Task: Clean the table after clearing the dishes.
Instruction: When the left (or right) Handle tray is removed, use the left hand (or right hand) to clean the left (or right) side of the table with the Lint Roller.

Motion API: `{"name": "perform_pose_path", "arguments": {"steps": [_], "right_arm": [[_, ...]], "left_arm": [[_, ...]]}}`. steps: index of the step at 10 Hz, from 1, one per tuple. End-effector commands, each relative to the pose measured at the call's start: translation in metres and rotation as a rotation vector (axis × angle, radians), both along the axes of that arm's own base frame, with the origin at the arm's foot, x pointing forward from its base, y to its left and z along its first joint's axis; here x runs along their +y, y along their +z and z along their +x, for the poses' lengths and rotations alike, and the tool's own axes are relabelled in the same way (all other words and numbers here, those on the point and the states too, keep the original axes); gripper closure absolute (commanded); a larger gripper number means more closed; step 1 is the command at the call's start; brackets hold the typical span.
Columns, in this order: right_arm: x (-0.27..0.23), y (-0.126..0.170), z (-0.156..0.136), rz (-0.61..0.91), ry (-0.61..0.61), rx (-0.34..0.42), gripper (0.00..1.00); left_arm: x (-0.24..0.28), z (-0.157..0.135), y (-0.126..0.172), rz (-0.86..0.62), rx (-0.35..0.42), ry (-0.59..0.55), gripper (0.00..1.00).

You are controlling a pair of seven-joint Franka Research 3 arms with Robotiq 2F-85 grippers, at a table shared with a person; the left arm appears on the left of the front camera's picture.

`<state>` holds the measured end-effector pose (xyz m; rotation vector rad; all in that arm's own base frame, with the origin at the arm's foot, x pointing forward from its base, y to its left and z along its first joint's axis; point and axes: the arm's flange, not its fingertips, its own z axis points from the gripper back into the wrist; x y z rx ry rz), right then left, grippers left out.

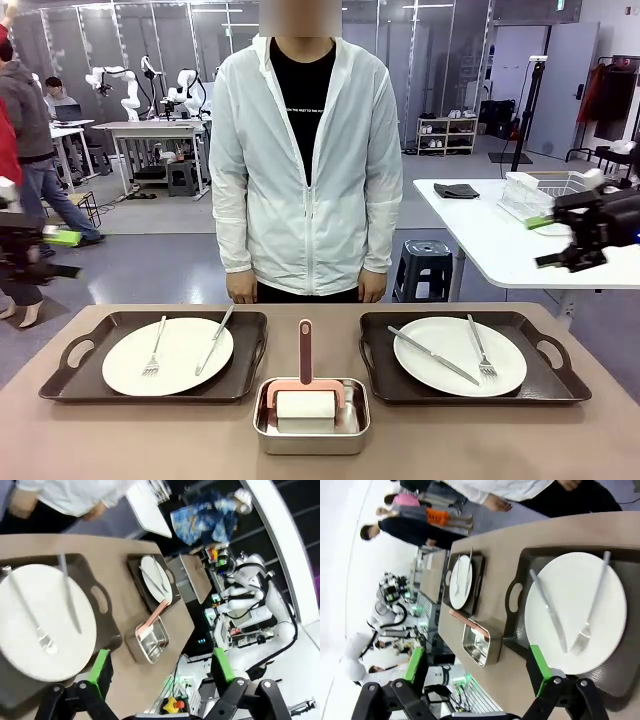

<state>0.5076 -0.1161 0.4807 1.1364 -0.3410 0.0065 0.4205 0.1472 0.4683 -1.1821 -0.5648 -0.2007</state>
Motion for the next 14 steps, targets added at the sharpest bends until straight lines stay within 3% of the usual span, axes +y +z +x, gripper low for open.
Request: {"name": "perform_pose_path", "arguments": {"steps": [1, 6, 11, 14], "right_arm": [[-0.045, -0.004, -0.001, 0.064, -0.057, 0.044, 0.00], [-0.179, -0.048, -0.061, 0.128, -0.260, 0.143, 0.00], [-0.207, -0.076, -0.078, 0.181, -0.314, 0.166, 0.00], [-0.206, -0.074, -0.078, 0.147, -0.307, 0.163, 0.00]], "left_arm": [[0.048, -0.032, 0.004, -0.031, 0.009, 0.051, 0.00], [0.115, -0.103, 0.018, -0.022, 0.022, 0.259, 0.00], [0.129, -0.113, 0.021, -0.036, 0.038, 0.362, 0.00], [0.133, -0.109, 0.019, -0.029, 0.033, 0.314, 0.00]]}}
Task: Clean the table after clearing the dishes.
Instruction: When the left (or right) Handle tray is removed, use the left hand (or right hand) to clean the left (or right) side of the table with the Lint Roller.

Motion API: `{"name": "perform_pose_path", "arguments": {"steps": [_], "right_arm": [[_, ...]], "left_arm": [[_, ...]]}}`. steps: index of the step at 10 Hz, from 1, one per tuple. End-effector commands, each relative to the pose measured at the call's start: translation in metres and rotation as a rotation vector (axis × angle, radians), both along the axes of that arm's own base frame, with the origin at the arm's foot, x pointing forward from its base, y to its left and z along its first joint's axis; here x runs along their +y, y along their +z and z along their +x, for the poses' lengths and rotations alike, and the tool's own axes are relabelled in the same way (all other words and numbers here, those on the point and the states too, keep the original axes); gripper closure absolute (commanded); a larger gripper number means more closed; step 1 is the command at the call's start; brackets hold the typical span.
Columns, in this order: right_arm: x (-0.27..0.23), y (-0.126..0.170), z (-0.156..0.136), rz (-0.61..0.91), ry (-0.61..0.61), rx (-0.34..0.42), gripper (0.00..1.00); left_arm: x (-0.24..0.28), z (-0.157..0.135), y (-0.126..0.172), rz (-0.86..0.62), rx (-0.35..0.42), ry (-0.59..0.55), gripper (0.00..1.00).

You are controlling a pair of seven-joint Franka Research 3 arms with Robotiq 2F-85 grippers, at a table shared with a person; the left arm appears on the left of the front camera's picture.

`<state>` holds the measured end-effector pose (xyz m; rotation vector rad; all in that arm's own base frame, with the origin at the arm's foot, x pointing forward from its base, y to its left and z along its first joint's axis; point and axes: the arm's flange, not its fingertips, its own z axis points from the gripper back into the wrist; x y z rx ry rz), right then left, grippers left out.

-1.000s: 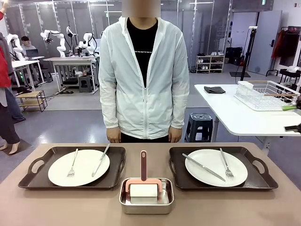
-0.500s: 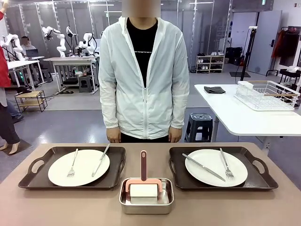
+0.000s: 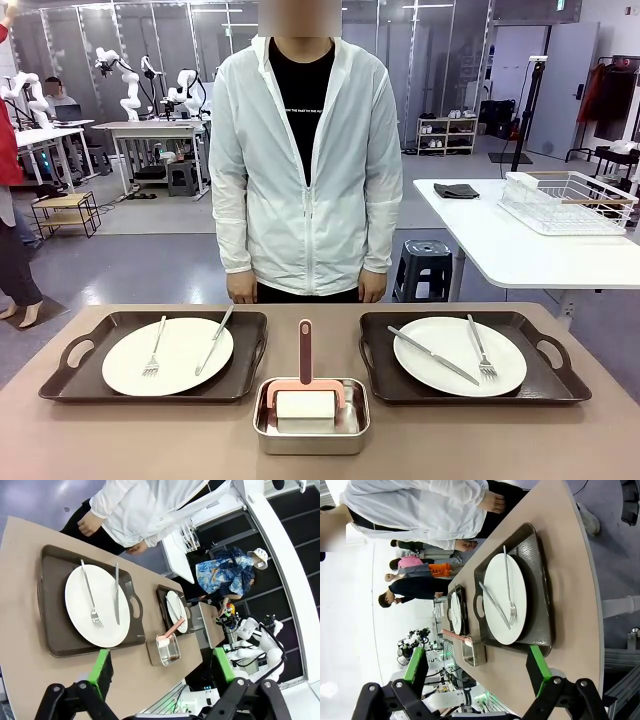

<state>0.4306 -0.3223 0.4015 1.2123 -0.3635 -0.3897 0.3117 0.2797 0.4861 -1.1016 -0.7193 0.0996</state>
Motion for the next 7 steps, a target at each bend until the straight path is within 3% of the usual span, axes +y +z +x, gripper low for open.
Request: {"name": "perform_pose_path", "arguments": {"steps": [1, 7], "right_arm": [[0.0006, 0.0055, -0.0015, -0.003, -0.001, -0.008, 0.00], [0.0006, 0.0055, -0.0015, -0.003, -0.001, -0.008, 0.00]], "left_arm": [[0.0007, -0.0005, 0.0013, -0.002, -0.001, -0.006, 0.00], [0.0007, -0.0005, 0.0013, -0.002, -0.001, -0.006, 0.00]]}}
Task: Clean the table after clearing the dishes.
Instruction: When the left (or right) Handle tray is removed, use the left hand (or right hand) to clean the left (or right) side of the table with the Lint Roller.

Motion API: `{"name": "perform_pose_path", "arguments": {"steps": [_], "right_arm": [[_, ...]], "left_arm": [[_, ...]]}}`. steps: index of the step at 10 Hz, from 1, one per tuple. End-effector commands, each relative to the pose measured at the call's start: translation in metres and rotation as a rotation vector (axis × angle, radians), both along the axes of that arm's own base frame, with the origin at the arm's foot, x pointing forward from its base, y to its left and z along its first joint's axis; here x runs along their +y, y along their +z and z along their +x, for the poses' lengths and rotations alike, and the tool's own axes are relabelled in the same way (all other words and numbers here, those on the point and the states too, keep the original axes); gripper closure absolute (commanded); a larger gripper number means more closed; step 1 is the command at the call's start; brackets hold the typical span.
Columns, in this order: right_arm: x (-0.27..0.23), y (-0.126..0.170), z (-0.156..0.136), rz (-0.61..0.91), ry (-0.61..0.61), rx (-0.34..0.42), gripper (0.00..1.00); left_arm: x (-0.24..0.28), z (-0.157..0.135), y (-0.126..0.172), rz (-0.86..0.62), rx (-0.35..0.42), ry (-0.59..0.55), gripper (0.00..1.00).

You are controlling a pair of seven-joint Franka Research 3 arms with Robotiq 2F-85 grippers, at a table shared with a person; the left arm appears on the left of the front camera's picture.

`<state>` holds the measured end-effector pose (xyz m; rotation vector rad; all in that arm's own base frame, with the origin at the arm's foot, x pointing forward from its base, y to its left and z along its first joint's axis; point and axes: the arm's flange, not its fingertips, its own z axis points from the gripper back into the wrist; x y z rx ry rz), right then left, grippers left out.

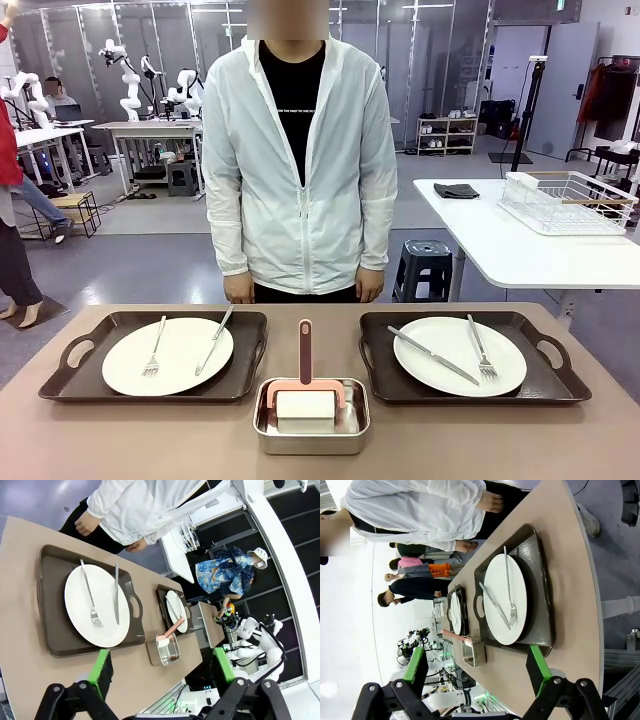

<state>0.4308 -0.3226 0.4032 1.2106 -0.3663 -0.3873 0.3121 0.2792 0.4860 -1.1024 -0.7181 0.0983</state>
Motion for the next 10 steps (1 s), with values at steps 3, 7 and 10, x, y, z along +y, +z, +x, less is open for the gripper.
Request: {"name": "perform_pose_path", "arguments": {"steps": [3, 7, 10], "right_arm": [[0.0009, 0.0038, -0.0017, -0.001, -0.001, -0.006, 0.00], [0.0009, 0.0038, -0.0017, -0.001, -0.001, -0.006, 0.00], [0.0009, 0.0038, -0.0017, -0.001, -0.001, -0.006, 0.00]], "left_arm": [[0.0012, -0.0009, 0.0014, -0.002, -0.001, -0.004, 0.00], [0.0012, -0.0009, 0.0014, -0.002, -0.001, -0.004, 0.00], [0.0012, -0.0009, 0.0014, -0.002, -0.001, -0.004, 0.00]]}}
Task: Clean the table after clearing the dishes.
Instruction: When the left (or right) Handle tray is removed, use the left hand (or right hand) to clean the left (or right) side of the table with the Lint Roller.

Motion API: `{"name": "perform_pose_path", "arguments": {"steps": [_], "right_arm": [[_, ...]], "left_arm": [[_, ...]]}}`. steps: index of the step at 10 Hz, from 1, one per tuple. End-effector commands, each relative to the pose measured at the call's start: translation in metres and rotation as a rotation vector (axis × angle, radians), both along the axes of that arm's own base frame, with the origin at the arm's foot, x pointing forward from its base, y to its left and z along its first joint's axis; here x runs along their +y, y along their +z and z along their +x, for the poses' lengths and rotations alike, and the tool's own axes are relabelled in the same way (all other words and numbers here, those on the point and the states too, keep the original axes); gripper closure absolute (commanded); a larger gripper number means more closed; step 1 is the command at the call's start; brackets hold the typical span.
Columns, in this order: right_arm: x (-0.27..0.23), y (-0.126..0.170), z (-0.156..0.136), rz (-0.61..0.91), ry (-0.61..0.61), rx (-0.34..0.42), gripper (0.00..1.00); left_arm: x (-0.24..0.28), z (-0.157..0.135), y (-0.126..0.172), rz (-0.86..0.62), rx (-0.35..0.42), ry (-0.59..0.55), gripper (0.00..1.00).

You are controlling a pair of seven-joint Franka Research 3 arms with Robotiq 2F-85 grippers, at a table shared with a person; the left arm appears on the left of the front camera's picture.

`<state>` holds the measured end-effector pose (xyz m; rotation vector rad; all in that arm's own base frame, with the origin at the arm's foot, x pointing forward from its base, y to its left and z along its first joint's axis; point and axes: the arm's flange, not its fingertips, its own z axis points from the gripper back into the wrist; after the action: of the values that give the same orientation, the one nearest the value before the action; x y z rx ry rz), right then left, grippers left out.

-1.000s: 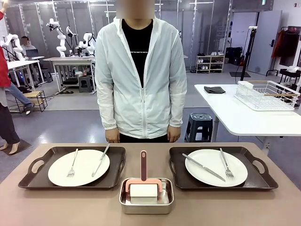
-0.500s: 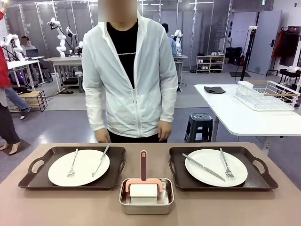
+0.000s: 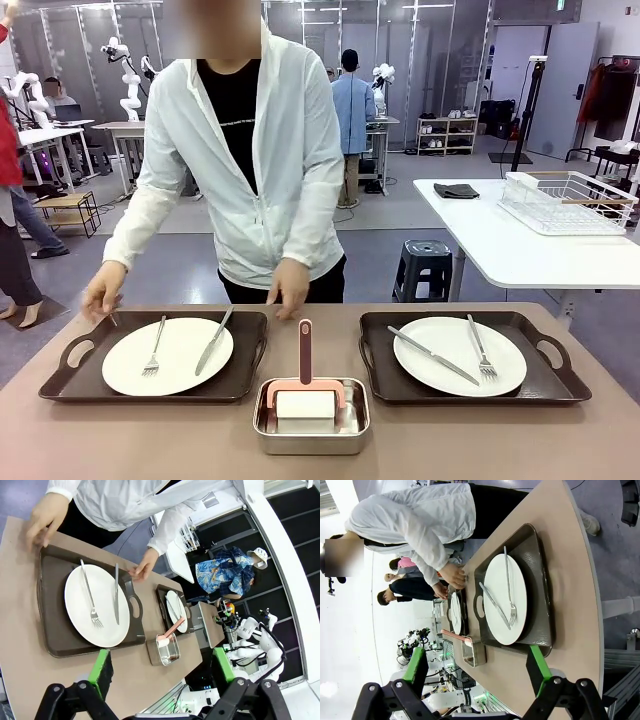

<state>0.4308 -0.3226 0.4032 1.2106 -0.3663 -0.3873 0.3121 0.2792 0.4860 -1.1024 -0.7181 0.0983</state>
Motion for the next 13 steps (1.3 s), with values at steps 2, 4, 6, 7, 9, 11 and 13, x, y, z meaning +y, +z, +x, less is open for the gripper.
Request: {"name": "perform_pose_path", "arguments": {"steps": [2, 4, 6, 7, 9, 11, 13], "right_arm": [[0.0009, 0.0038, -0.0017, -0.001, -0.001, -0.006, 0.00], [0.0009, 0.0038, -0.0017, -0.001, -0.001, -0.006, 0.00], [0.0009, 0.0038, -0.0017, -0.001, -0.001, -0.006, 0.00], [0.0009, 0.0038, -0.0017, -0.001, -0.001, -0.006, 0.00], [0.0009, 0.0038, -0.0017, -0.001, -0.001, -0.006, 0.00], [0.0009, 0.0038, -0.0017, -0.001, -0.001, -0.006, 0.00], [0.0009, 0.0038, -0.0017, -0.001, -0.001, -0.006, 0.00]], "left_arm": [[0.0012, -0.0009, 0.0014, -0.002, -0.001, -0.004, 0.00], [0.0012, -0.0009, 0.0014, -0.002, -0.001, -0.004, 0.00], [0.0012, -0.0009, 0.0014, -0.002, -0.001, -0.004, 0.00], [0.0012, -0.0009, 0.0014, -0.002, -0.001, -0.004, 0.00], [0.0012, -0.0009, 0.0014, -0.002, -0.001, -0.004, 0.00], [0.0012, -0.0009, 0.0014, -0.002, -0.001, -0.004, 0.00], [0.0012, -0.0009, 0.0014, -0.002, -0.001, -0.004, 0.00]]}}
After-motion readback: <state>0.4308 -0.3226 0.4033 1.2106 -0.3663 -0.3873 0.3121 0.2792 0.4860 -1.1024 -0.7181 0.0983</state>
